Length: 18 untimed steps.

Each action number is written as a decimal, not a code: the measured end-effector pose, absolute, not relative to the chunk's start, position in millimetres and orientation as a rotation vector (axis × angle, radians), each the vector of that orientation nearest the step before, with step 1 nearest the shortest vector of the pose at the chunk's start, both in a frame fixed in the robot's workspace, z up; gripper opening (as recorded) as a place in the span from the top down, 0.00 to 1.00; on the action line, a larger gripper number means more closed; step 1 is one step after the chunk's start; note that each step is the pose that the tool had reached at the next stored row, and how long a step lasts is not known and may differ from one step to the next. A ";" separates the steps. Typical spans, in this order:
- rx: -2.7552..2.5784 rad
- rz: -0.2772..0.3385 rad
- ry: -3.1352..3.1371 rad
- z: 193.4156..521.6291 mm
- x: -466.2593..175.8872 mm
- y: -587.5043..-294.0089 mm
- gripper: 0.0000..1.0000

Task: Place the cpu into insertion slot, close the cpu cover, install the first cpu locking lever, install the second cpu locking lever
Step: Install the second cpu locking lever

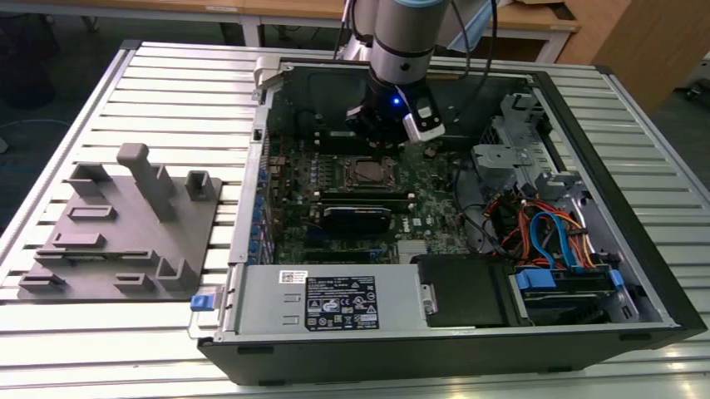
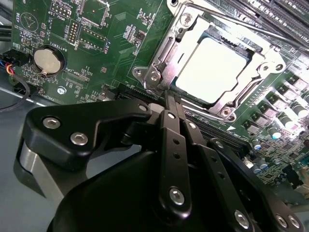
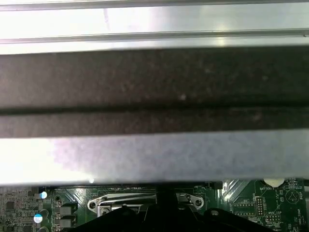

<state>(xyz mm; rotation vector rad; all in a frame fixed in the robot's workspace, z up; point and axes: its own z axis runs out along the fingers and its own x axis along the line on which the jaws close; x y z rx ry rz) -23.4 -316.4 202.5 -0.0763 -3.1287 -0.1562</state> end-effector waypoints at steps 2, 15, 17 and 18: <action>-0.076 -0.156 -3.129 202.5 -23.4 -316.7 0.90; -0.076 -0.146 -3.129 210.4 -23.4 -318.9 0.90; -0.076 -0.144 -3.129 214.8 -23.4 -318.9 0.90; -0.076 -0.143 -3.129 217.4 -23.4 -318.9 0.90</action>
